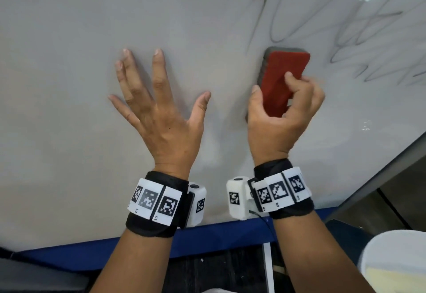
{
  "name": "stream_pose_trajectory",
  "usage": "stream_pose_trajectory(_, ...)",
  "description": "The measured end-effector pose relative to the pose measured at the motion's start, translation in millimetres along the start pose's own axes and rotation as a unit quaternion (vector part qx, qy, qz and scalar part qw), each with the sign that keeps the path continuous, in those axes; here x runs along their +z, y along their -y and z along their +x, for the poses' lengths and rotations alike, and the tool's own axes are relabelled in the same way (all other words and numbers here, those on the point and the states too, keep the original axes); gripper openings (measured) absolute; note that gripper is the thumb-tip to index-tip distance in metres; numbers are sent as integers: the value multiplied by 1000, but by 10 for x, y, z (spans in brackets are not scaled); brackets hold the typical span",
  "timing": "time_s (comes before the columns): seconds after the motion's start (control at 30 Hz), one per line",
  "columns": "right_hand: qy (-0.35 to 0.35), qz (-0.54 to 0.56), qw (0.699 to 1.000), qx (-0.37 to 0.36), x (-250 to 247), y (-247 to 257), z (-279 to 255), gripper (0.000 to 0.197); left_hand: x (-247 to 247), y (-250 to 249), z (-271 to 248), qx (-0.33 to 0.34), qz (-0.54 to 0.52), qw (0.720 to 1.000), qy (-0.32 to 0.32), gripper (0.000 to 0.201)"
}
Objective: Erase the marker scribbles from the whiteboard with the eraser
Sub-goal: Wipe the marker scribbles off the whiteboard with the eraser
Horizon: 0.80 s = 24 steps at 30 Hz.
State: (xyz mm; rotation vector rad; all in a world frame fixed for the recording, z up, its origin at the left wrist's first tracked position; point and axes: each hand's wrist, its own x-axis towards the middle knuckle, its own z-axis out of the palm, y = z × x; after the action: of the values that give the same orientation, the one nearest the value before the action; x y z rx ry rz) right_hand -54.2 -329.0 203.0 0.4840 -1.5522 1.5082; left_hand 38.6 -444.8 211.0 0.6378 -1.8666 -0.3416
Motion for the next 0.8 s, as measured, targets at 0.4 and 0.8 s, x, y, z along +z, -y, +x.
stream_pose_trajectory(0.4,-15,12,1000,-11,-194,-226,266,44,197,-362,-94,-30,-18,999,-14,97)
stream_pose_trajectory(0.8,90,-3,993,-77,-91,-96,152,35,309,-453,-182,9,2,999,-41,68)
